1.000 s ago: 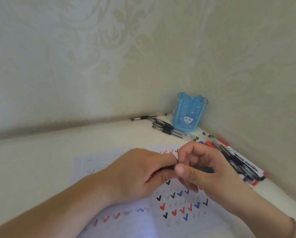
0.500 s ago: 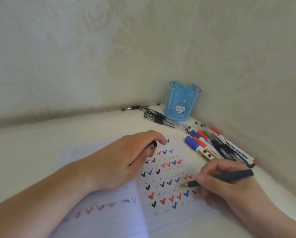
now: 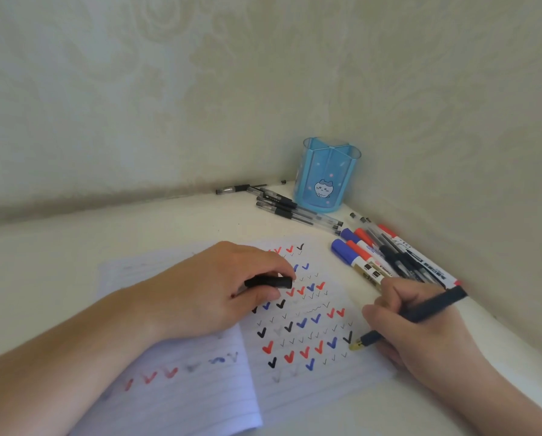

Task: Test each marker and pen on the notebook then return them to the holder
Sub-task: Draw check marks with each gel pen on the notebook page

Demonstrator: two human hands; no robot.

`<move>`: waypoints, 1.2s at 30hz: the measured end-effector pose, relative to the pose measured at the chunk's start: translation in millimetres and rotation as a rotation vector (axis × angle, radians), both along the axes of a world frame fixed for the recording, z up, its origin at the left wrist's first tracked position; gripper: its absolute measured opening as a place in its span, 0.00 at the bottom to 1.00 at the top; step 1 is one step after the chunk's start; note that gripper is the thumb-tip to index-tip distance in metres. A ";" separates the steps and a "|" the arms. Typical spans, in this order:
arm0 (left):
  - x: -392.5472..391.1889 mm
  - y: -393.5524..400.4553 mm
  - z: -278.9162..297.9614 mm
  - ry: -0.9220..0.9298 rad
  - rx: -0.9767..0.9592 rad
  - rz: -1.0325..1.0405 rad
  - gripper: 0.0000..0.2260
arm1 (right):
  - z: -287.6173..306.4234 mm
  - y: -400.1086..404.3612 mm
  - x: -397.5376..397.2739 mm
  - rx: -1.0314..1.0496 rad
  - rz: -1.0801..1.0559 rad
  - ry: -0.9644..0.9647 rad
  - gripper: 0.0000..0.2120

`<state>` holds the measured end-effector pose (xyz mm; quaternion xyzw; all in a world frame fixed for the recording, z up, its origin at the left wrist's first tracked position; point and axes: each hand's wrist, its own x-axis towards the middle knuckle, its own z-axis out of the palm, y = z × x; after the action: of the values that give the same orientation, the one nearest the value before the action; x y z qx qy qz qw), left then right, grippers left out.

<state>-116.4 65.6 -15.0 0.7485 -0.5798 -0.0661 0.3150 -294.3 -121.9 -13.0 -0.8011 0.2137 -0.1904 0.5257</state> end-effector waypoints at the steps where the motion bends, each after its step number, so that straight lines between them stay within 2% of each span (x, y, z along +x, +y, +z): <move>1: -0.1 0.0 -0.1 -0.006 0.004 -0.002 0.12 | 0.0 -0.5 0.4 0.011 0.010 0.006 0.24; 4: -0.4 -0.6 -0.8 -0.028 0.002 -0.003 0.12 | 0.7 -0.8 1.4 0.041 0.022 0.013 0.26; 8: -0.3 -1.1 -0.8 -0.041 -0.009 -0.015 0.13 | 0.0 -2.3 1.8 0.023 -0.033 -0.025 0.23; 11: -0.5 -1.7 -1.3 -0.050 -0.011 -0.016 0.12 | 0.3 -1.1 1.5 0.030 -0.048 -0.133 0.22; 13: -1.1 -1.6 -1.4 -0.049 -0.009 -0.020 0.11 | 4.8 4.6 0.9 0.032 0.013 -0.236 0.21; 16: -3.0 -1.2 0.1 -0.010 -0.026 -0.021 0.11 | 9.4 10.3 1.4 0.206 0.243 -0.334 0.23; 19: -4.2 -2.2 2.4 0.015 -0.055 -0.042 0.10 | 9.5 10.2 1.9 0.175 0.411 -0.302 0.19; 21: -5.0 -2.6 3.6 0.024 -0.073 -0.053 0.10 | 8.3 9.3 2.7 0.159 0.361 -0.336 0.12; 25: -7.5 -1.9 4.9 0.066 -0.110 -0.078 0.10 | 6.9 9.2 2.8 0.167 0.328 -0.322 0.09; 29: -12.9 -2.6 5.8 -0.016 -0.145 -0.135 0.10 | 6.4 9.6 4.0 0.160 0.367 -0.236 0.19; 32: -18.4 -2.9 8.0 -0.029 -0.154 -0.163 0.11 | 6.2 11.4 5.4 0.125 0.350 -0.225 0.19; 36: -21.7 -3.2 7.8 0.047 -0.176 -0.165 0.14 | 3.3 12.9 6.7 0.093 0.311 -0.245 0.19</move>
<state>-138.1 62.4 -7.2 0.6657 -0.6357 -0.0580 0.3865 -287.6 -109.0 -9.6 -0.7701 0.0306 -0.1928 0.6073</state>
